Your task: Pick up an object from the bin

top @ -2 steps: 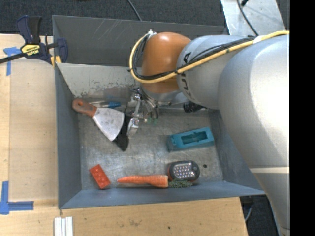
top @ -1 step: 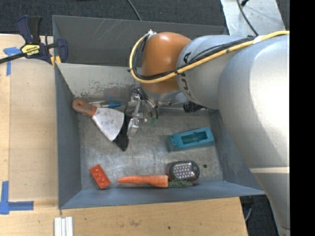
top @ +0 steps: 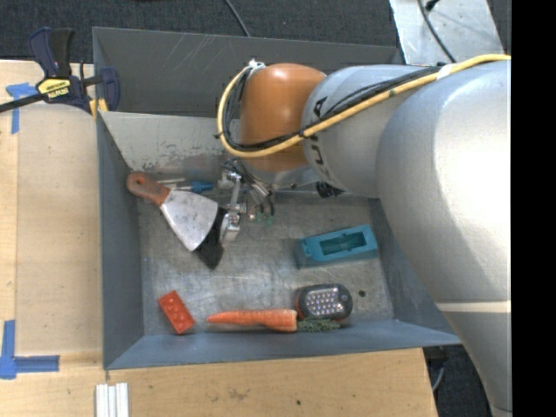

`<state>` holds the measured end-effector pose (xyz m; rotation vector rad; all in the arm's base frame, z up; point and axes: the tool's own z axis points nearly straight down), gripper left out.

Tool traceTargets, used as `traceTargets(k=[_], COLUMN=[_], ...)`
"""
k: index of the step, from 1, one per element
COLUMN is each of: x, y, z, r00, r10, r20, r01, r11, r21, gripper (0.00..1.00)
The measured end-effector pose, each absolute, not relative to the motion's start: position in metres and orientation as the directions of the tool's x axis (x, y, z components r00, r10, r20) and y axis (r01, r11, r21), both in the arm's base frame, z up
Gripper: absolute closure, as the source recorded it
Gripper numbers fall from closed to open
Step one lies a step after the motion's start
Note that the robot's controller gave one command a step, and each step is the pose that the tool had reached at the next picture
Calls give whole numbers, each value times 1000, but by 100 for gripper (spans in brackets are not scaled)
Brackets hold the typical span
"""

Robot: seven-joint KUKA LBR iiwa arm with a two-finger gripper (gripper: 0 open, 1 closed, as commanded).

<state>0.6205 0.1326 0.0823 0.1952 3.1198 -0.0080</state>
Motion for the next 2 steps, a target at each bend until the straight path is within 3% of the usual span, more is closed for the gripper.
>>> traceTargets(k=[1,2], x=[622,611], y=[164,182], z=[82,82], r00=[-995,-986], r10=[-93,-166], r20=[-17,-7], r01=[-93,-166], r11=[996,986], r21=[-12,-2], gripper=[0,0])
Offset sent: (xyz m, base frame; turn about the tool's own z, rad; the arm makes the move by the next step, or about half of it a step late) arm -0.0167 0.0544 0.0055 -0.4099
